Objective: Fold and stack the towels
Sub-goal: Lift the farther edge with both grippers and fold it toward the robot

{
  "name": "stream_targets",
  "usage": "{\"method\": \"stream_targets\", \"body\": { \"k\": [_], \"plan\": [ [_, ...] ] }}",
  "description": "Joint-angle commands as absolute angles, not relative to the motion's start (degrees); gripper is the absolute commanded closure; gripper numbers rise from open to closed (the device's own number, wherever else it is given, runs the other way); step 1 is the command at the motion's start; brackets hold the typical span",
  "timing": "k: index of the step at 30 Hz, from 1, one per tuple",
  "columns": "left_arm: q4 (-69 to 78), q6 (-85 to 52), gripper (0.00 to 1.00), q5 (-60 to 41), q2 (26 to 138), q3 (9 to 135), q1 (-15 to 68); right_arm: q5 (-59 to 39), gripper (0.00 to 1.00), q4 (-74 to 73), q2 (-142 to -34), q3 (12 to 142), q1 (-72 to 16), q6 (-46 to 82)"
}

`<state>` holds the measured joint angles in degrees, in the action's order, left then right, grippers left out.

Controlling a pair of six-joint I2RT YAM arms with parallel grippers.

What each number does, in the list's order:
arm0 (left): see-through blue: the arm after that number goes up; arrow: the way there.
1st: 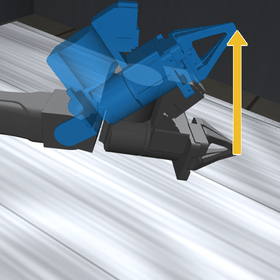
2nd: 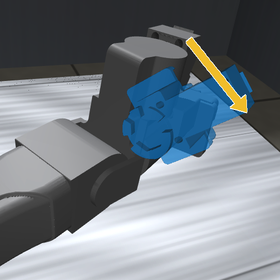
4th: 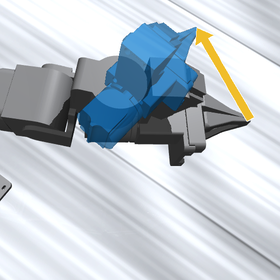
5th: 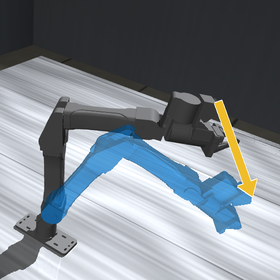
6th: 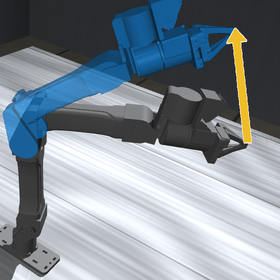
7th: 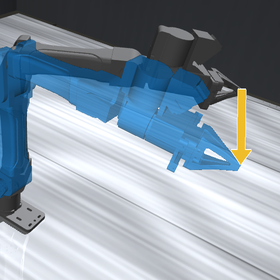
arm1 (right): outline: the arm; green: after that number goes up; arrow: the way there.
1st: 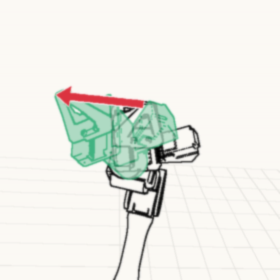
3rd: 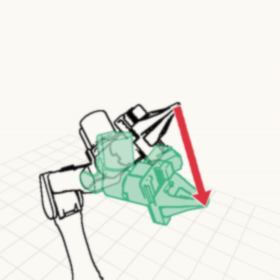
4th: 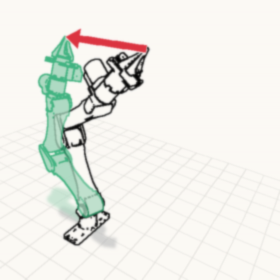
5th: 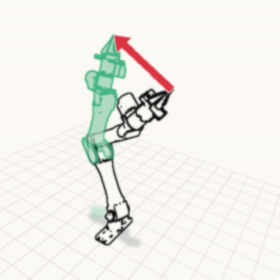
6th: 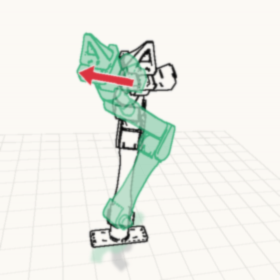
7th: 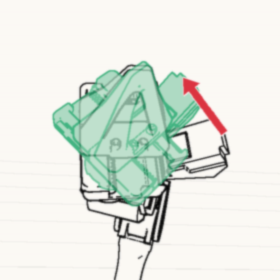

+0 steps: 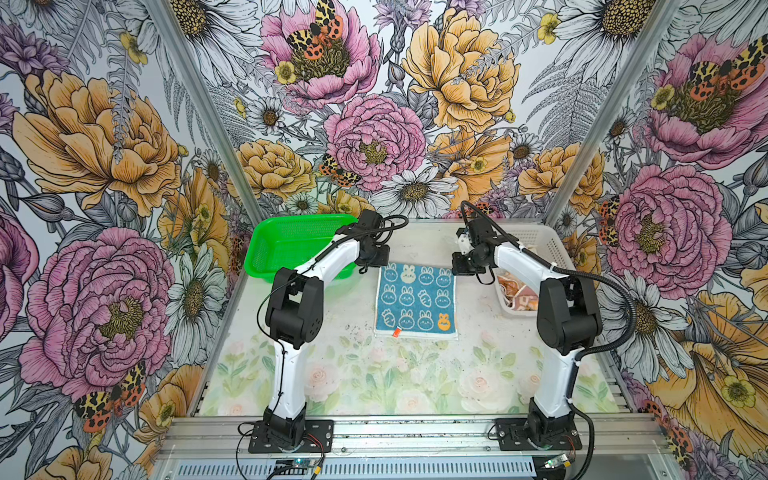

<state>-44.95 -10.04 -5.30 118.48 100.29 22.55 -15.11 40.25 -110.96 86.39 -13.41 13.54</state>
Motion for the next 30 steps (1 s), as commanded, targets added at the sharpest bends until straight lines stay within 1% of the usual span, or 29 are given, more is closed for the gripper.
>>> {"method": "stream_targets", "body": {
  "k": [1, 9, 12, 15, 21, 30],
  "plan": [
    [-43.3, -10.1, 1.00, -3.5, 114.5, 96.3, 22.8, -15.8, 1.00, 40.3, -106.5, 83.2, -13.2, 14.3],
    [-38.1, -14.1, 1.00, -3.0, 105.1, 82.1, 24.4, -16.8, 1.00, 39.8, -98.0, 72.0, -14.6, 16.5],
    [-35.6, -16.3, 1.00, -3.0, 101.4, 76.1, 25.7, -16.9, 1.00, 38.3, -96.2, 66.7, -16.1, 17.7],
    [-33.5, -18.1, 1.00, -2.4, 100.4, 71.3, 26.9, -17.6, 1.00, 35.6, -96.0, 61.8, -17.4, 19.2],
    [-30.0, -20.2, 1.00, -4.3, 103.7, 67.0, 28.5, -17.9, 1.00, 30.8, -99.0, 57.3, -17.9, 21.9],
    [-28.6, -21.7, 1.00, -3.5, 112.1, 71.1, 26.9, -16.5, 1.00, 30.4, -106.5, 62.2, -17.3, 23.5]
  ]
}}
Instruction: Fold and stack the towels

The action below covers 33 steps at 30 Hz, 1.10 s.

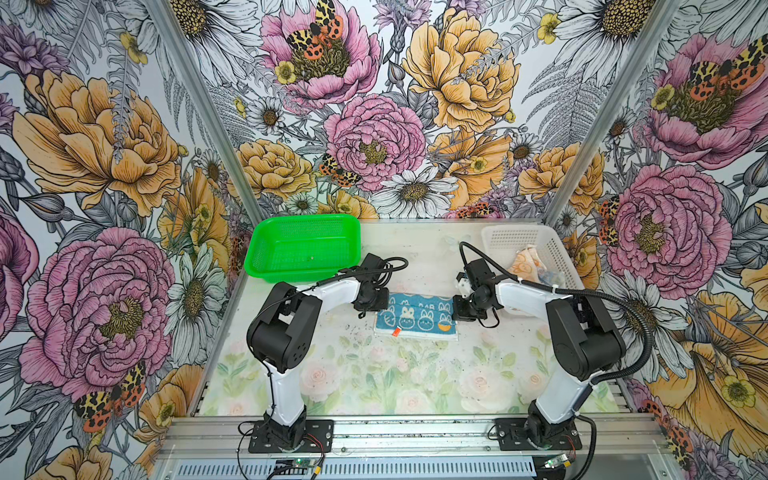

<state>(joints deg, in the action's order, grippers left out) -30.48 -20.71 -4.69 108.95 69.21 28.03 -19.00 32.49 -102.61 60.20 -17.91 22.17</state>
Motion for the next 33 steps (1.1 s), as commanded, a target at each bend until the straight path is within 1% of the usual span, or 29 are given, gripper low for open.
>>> {"method": "stream_targets", "body": {
  "k": [1, 6, 9, 12, 19, 33],
  "plan": [
    [-28.5, -21.5, 1.00, -3.7, 112.9, 72.2, 26.5, -16.4, 1.00, 30.4, -108.0, 63.4, -17.0, 23.5],
    [-28.7, -21.0, 1.00, -4.4, 115.8, 76.8, 25.1, -17.2, 1.00, 30.6, -113.6, 69.3, -15.8, 23.5],
    [-29.9, -20.4, 1.00, -4.4, 116.5, 79.3, 24.7, -17.6, 1.00, 32.0, -115.3, 72.8, -15.2, 23.1],
    [-31.4, -20.0, 1.00, -4.0, 115.4, 80.6, 24.1, -17.5, 1.00, 34.0, -113.6, 75.1, -15.0, 22.3],
    [-32.9, -19.2, 1.00, -2.8, 110.3, 79.5, 23.4, -17.2, 1.00, 36.5, -106.9, 75.7, -14.9, 20.9],
    [-32.9, -20.6, 1.00, -2.5, 106.1, 74.5, 24.3, -16.6, 1.00, 36.7, -103.8, 71.0, -14.9, 20.3]
  ]
}}
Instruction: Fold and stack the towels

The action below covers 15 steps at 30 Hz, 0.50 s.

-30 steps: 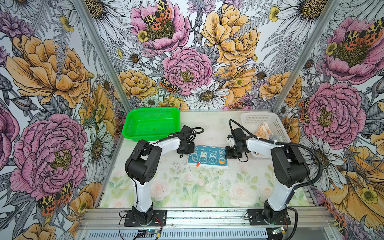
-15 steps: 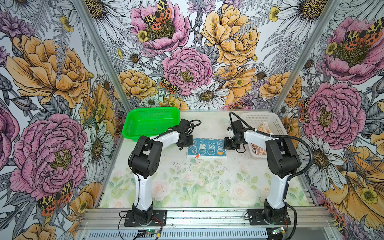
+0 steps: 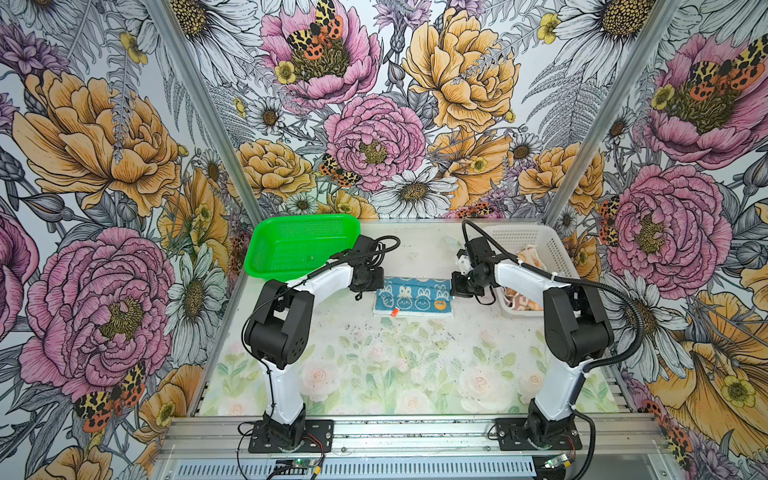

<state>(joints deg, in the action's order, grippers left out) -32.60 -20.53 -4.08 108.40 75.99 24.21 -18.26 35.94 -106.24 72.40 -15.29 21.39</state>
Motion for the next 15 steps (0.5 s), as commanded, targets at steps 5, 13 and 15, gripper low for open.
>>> {"method": "stream_targets", "body": {
  "k": [5, 13, 15],
  "plan": [
    [-32.7, -21.0, 1.00, -2.1, 106.3, 73.2, 25.3, -16.4, 1.00, 36.6, -104.1, 69.3, -14.9, 20.1],
    [-32.6, -21.1, 1.00, -1.5, 107.7, 72.9, 26.4, -15.9, 1.00, 36.5, -105.3, 68.9, -14.9, 19.9],
    [-32.6, -21.1, 1.00, -1.7, 107.6, 73.3, 26.4, -16.1, 1.00, 36.5, -105.3, 68.9, -14.9, 19.9]
  ]
}}
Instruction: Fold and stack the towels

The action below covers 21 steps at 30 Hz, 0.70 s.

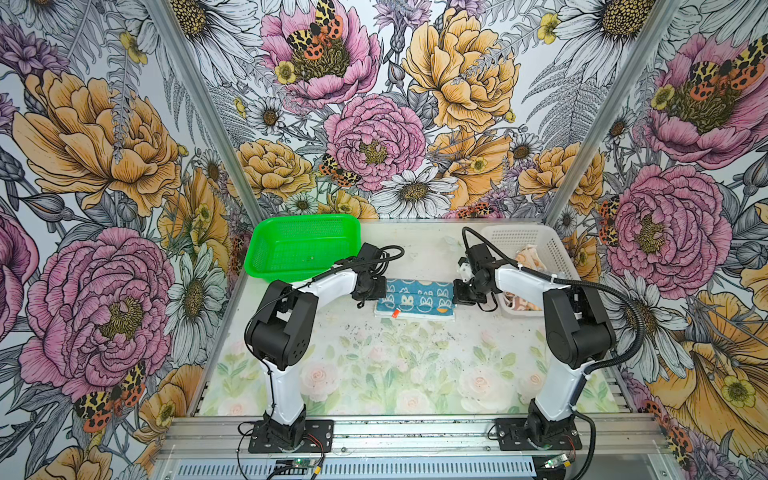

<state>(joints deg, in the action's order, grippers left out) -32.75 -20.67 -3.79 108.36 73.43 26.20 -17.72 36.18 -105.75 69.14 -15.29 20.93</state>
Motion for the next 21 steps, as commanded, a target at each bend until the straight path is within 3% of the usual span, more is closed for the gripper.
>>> {"method": "stream_targets", "body": {
  "k": [1, 21],
  "plan": [
    [-32.6, -21.0, 1.00, -1.7, 107.4, 73.3, 26.4, -16.2, 1.00, 36.5, -105.1, 68.9, -15.0, 19.9],
    [-32.8, -21.3, 1.00, -1.8, 100.8, 72.5, 26.9, -16.2, 1.00, 36.6, -98.7, 66.9, -15.4, 20.0]
  ]
}}
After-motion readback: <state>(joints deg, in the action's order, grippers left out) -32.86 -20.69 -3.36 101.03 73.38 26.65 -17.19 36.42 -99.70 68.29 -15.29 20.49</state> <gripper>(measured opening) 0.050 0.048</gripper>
